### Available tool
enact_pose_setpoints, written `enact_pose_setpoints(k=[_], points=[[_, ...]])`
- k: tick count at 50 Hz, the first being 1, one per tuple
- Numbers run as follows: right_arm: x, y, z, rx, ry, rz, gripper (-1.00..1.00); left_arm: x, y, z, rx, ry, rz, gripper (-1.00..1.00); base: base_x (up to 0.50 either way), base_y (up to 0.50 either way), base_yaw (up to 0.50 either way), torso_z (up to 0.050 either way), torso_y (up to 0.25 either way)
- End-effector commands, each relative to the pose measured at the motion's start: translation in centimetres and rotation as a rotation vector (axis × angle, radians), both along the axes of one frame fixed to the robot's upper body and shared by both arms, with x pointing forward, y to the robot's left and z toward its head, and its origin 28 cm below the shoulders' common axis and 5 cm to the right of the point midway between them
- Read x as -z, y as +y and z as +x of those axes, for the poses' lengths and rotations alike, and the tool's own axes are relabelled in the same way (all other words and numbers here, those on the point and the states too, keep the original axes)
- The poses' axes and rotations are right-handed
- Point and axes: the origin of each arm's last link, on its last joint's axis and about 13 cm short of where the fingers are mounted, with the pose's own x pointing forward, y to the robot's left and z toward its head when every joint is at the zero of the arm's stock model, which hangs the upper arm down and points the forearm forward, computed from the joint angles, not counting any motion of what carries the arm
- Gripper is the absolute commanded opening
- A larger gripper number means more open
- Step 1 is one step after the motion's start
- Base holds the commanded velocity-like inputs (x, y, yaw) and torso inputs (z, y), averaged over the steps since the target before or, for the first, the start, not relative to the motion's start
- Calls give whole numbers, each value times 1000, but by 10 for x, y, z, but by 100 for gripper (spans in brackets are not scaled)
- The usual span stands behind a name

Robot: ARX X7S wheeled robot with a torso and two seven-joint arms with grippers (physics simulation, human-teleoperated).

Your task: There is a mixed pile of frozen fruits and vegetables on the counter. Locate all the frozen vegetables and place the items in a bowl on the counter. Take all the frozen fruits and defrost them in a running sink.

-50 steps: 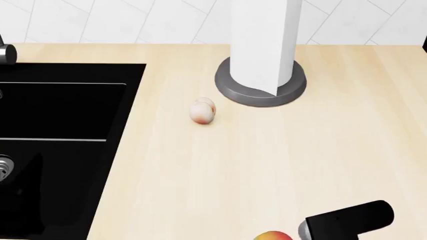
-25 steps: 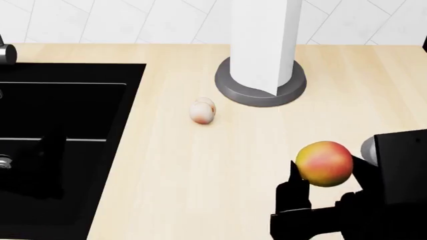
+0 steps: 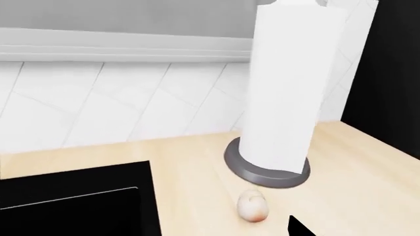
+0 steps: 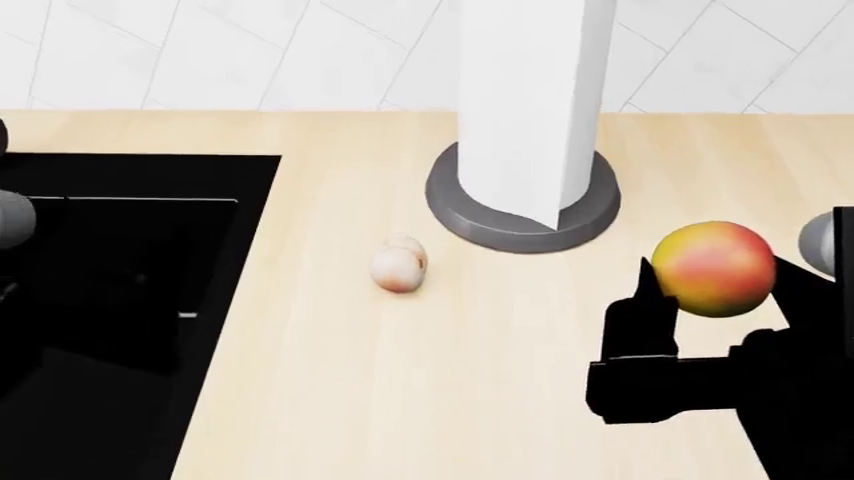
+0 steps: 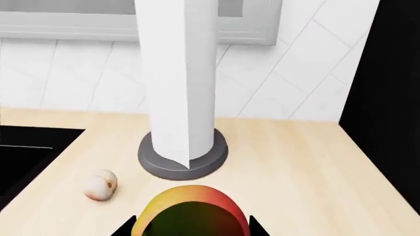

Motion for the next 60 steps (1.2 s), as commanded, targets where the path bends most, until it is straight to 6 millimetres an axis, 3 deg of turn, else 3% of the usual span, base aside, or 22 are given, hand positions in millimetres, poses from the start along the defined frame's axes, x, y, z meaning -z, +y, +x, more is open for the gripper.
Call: enact_pose_setpoints(k=[1,12,22,29,52,60], points=[[1,-1,2,23,-19,-12,-100,5,-2,1,10,15,-7,100,367,-17,0,0,0],[2,-2,-1,36,-16,-17,-100,9,-12,7,54,46,-10,100,245,-124,0,0,1],[4,-2,-4,31,-11,-9,-100,0,-47,59,206,102,-7,100,0,0,0,0,0],[5,-3,-6,28,-1,-8,-100,5,-63,80,264,137,26,100,0,0,0,0,1],[13,1,-4,3,27,6,-100,43,-83,81,302,217,113,100,0,0,0,0,0],[15,2,-3,-4,34,11,-100,56,-81,94,262,245,142,100,0,0,0,0,0]])
